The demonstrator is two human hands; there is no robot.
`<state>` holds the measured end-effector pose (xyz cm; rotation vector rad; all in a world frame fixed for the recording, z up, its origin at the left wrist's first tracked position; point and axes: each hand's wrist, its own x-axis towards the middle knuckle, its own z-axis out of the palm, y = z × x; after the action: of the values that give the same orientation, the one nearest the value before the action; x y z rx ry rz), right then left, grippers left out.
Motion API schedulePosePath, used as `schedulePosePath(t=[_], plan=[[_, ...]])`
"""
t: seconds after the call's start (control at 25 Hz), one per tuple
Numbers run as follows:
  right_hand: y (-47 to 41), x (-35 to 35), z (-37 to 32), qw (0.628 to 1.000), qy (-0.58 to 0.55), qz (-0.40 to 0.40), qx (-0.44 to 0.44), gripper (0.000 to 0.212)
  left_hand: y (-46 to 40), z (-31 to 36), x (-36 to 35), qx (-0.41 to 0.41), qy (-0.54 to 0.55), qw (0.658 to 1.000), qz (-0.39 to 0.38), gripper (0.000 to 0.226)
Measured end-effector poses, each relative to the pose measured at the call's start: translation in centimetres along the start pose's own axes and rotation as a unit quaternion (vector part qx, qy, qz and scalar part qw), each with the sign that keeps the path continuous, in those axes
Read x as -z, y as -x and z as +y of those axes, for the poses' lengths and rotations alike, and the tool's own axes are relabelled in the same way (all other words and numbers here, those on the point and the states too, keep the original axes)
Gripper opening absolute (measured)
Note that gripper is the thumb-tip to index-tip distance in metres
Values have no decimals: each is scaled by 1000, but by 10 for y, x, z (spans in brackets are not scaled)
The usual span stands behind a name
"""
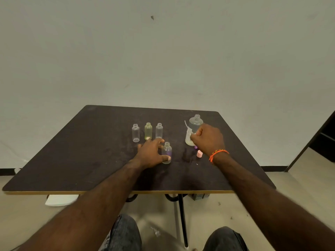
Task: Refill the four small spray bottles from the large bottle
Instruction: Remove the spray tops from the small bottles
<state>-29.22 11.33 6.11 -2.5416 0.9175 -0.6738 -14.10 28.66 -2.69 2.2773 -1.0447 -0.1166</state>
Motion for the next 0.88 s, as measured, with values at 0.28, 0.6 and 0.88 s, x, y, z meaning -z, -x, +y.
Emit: schedulePosePath(t=[0.28, 0.6, 0.88], plan=[[19, -59, 13, 987, 156, -41, -10, 39, -2, -4, -4, -19, -17, 1000, 5, 53], [14, -76, 20, 968, 246, -43, 6, 38, -1, -9, -5, -24, 15, 1000, 10, 43], [9, -82, 30, 965, 258, -43, -4, 46, 0, -8, -7, -24, 28, 999, 13, 41]])
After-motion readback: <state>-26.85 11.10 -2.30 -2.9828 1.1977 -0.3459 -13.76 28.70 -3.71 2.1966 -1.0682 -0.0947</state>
